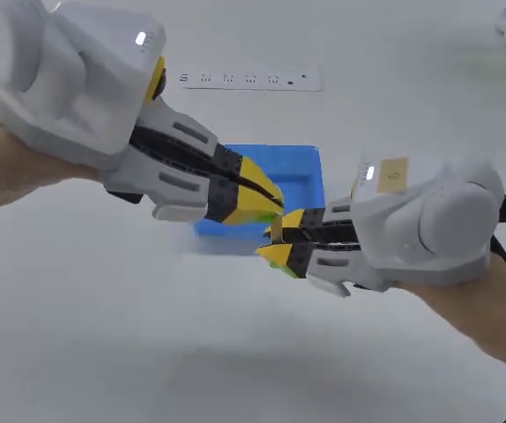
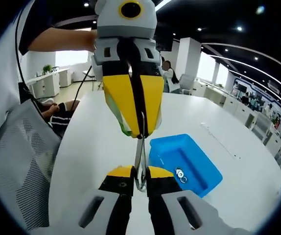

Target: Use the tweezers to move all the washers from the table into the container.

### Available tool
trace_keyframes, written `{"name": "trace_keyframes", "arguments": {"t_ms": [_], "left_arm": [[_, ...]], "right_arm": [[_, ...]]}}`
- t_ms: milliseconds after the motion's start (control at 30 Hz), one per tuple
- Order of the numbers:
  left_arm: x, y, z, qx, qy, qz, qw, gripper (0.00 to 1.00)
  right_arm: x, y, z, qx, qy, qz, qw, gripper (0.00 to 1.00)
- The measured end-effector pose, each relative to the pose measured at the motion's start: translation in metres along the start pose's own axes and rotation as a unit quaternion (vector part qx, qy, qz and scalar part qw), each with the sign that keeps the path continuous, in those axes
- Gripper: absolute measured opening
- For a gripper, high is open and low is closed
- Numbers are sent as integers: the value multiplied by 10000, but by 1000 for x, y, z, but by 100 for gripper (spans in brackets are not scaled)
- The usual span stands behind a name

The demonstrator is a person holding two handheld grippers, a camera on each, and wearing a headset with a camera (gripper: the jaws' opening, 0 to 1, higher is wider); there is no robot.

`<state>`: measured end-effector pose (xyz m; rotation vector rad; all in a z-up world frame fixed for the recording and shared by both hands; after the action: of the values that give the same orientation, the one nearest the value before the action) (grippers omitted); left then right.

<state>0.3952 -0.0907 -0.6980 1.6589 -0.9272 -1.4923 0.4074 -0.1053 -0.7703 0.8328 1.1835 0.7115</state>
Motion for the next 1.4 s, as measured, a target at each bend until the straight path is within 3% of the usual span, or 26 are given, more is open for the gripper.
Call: {"name": "trace_keyframes", "arguments": {"t_ms": [267, 533, 633, 667, 800, 1067, 1300, 1400], "left_arm": [[-18, 15, -28, 277, 239, 24, 9993, 5], [-20, 10, -54, 403, 329, -63, 9986, 5], [-17, 2, -60, 382, 317, -105, 9987, 5], [-16, -1, -57, 369, 311, -137, 9987, 5], [-12, -22, -79, 250, 287, -208, 9991, 5], [4, -52, -96, -107, 260, -229, 9993, 5], [11, -71, -100, -373, 255, -191, 9988, 5], [12, -73, -100, -367, 223, -208, 9989, 5]], "right_arm": [[5, 26, 34, -351, -192, 98, 9992, 11], [22, 29, 61, -443, -255, 100, 9986, 11], [29, 24, 67, -457, -255, 51, 9986, 11], [35, 18, 71, -435, -238, 9, 9988, 11], [47, 4, 78, -371, -170, -112, 9991, 11], [70, -21, 85, -217, -12, -303, 9993, 11], [77, -34, 84, -89, 32, -385, 9992, 11], [78, -34, 82, -49, 34, -373, 9993, 11]]}}
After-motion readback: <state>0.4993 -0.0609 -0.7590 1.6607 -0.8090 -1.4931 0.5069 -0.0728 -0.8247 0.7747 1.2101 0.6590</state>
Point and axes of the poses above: the centre of the closed fingertips' face, and the gripper's own axes: x roughly forward along the fingers, z roughly to its right, y roughly out of its top, the point moved 3 cm from there along -x, roughly backward along the fingers, and after that the axes turned 1 degree about -x, right-handed, at the moved point
